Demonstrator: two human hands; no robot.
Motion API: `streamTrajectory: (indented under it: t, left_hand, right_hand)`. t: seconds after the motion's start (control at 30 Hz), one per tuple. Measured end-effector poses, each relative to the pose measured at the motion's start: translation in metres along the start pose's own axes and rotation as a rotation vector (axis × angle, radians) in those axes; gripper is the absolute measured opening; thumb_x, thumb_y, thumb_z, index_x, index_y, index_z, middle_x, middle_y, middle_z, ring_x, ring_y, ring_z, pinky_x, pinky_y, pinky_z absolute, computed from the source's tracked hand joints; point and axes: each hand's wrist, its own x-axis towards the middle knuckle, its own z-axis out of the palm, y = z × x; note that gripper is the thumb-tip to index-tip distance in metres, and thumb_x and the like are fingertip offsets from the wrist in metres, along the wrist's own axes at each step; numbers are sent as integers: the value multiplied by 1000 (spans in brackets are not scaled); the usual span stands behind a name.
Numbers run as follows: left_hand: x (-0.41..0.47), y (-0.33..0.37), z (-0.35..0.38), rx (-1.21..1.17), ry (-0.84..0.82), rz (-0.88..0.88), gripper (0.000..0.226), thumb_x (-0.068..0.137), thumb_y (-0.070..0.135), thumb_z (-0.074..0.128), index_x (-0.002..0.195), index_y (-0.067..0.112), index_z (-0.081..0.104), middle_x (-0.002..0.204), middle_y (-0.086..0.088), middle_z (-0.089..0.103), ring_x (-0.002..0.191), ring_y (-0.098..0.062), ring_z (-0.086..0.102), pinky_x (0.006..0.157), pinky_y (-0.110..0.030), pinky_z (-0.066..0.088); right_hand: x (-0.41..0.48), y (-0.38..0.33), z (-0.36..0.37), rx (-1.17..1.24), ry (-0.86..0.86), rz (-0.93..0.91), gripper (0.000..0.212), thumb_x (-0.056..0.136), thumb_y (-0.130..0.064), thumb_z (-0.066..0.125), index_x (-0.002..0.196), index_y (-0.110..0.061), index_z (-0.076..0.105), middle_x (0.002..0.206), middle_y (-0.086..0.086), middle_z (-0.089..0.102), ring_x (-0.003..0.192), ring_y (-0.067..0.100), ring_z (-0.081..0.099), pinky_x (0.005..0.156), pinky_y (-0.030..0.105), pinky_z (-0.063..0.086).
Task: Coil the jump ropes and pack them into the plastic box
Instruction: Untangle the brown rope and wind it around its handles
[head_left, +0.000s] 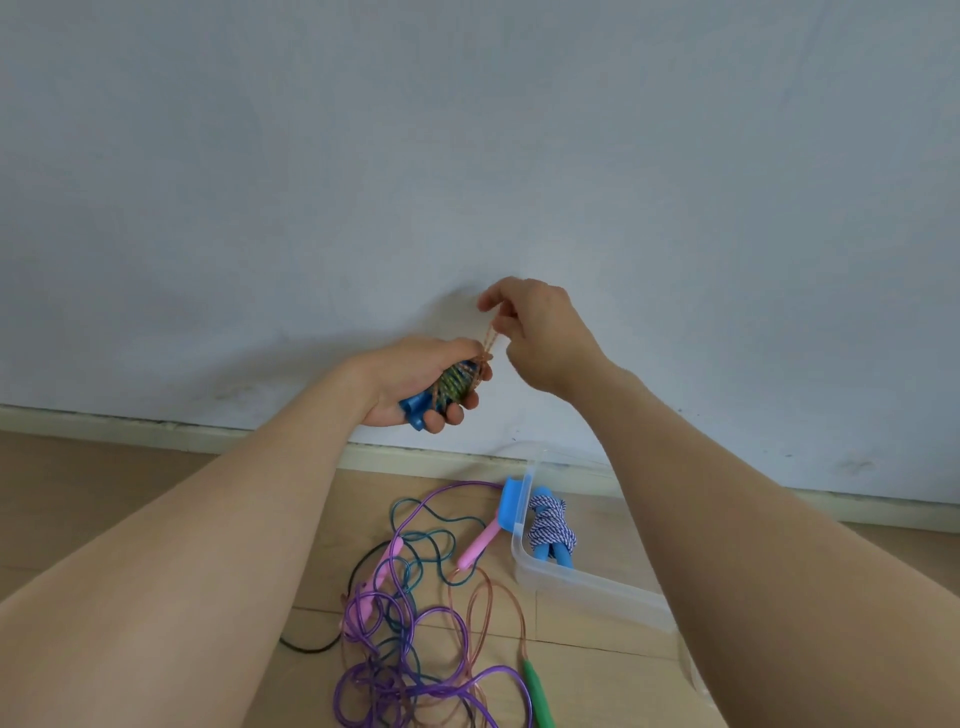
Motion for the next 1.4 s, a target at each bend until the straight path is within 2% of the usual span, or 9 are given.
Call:
streamTrajectory:
  t: [0.13, 0.27, 0.37, 0.43, 0.7, 0.9, 1.1, 1.27, 1.4]
  left_hand:
    - [1, 2, 0, 98, 38, 58, 33, 104, 38, 53, 117, 9, 61, 96, -10, 76, 67, -20, 59, 46, -26, 41]
    - [-2, 4, -5, 67, 33, 164, 31, 108, 42, 50, 127, 22, 64, 109, -12, 77, 79, -21, 65, 55, -31, 51]
    - [-2, 5, -1, 130, 38, 171, 39, 108, 51, 46, 124, 20, 66, 101, -11, 73, 79, -23, 64, 56, -33, 52]
    - [-1, 4, 5, 178, 23, 168, 45, 108, 54, 44, 122, 18, 66, 96, -10, 71, 77, -23, 63, 55, -32, 51]
    - [0, 11, 16, 92, -8, 185, 44, 107, 49, 50, 109, 8, 64, 87, -18, 68, 68, -27, 66, 61, -39, 60]
    - [1, 12, 21, 319, -4, 113, 36, 102, 41, 54, 103, 8, 66, 88, -14, 74, 71, -27, 70, 61, -36, 58]
    - [5, 13, 24, 450, -12, 41, 24, 96, 31, 59, 102, 10, 69, 90, -10, 73, 73, -25, 68, 68, -38, 61]
    - [12, 3, 23, 421, -91, 75, 29, 104, 50, 54, 119, 31, 70, 122, -6, 69, 100, -28, 70, 94, -50, 61]
    - [17, 3, 34, 424, -182, 88, 37, 106, 50, 52, 126, 23, 67, 125, -11, 68, 94, -30, 70, 91, -48, 63]
  right_hand:
    - [-1, -2, 0, 12, -63, 46, 23, 101, -8, 56, 108, -13, 78, 99, -1, 72, 90, 12, 60, 81, 26, 48]
    - [-4, 11, -15, 263, -117, 145, 8, 87, -29, 82, 88, -21, 82, 75, -4, 76, 76, 16, 72, 75, 35, 62]
    - [-9, 14, -18, 328, -101, 165, 8, 88, -22, 84, 86, -14, 81, 75, 5, 78, 75, 24, 76, 69, 38, 65]
    - [-11, 12, -17, 333, -61, 169, 8, 90, -16, 81, 86, -9, 79, 80, 7, 78, 75, 23, 76, 61, 31, 62]
    - [-11, 7, -18, 461, 58, 254, 4, 94, -4, 67, 93, -1, 65, 91, 16, 74, 64, 18, 73, 52, 32, 56]
    - [-17, 12, -17, 415, -56, 223, 4, 98, -6, 66, 94, -4, 65, 77, 20, 68, 59, 24, 65, 56, 42, 64]
    - [-19, 9, -20, 360, -137, 204, 6, 96, -11, 72, 95, -9, 76, 72, 15, 70, 53, 19, 63, 55, 38, 64]
    - [-25, 20, -37, 536, -110, 358, 10, 93, -7, 73, 95, 1, 78, 78, 17, 70, 63, 23, 66, 66, 42, 66]
    - [-32, 32, -41, 742, -302, 466, 19, 99, -10, 70, 114, 1, 74, 92, 11, 69, 79, 22, 71, 78, 40, 65]
